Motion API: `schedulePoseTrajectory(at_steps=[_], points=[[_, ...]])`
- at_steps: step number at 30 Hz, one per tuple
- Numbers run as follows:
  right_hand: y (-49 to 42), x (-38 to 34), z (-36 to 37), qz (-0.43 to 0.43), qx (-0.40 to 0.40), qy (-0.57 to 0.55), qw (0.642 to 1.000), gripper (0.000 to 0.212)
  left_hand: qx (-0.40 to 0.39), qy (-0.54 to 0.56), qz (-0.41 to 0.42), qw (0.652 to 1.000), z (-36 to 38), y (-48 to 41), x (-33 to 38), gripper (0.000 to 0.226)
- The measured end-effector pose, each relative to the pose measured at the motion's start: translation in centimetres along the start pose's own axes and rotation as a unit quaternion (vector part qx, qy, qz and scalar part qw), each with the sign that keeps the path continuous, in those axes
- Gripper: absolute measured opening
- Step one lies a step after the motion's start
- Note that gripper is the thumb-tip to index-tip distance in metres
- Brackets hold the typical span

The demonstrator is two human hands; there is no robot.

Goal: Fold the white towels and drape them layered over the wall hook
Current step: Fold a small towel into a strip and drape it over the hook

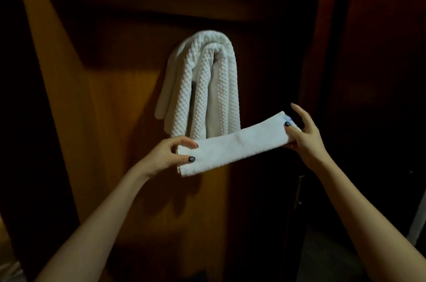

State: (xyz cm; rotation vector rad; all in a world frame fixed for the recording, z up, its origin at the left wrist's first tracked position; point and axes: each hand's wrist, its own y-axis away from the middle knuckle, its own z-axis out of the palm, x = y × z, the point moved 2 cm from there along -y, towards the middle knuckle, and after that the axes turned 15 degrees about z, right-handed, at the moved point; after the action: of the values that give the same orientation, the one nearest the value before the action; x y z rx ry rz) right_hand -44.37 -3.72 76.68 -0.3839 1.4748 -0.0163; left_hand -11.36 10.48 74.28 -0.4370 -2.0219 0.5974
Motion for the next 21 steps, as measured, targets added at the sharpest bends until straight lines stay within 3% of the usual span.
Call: schedulePoseTrajectory(at_steps=[5, 9, 17, 21], points=[[-2.7, -5.4, 2.0, -0.020, -0.055, -0.023, 0.998, 0.034, 0.096, 0.033, 0.070, 0.992, -4.8, -3.8, 3.7, 0.018], [-5.4, -9.9, 3.4, -0.044, -0.115, -0.066, 0.990, 0.029, 0.177, 0.029, 0.110, 0.978, -8.2, -7.8, 6.4, 0.021], [-13.6, -17.8, 6.6, -0.086, -0.218, -0.129, 0.964, 0.031, 0.248, 0.040, 0.195, 0.948, -12.9, -15.5, 11.1, 0.025], [-18.8, -20.6, 8.4, -0.080, -0.265, -0.121, 0.953, 0.034, 0.279, 0.094, 0.188, 0.937, -15.4, -19.1, 10.9, 0.022]])
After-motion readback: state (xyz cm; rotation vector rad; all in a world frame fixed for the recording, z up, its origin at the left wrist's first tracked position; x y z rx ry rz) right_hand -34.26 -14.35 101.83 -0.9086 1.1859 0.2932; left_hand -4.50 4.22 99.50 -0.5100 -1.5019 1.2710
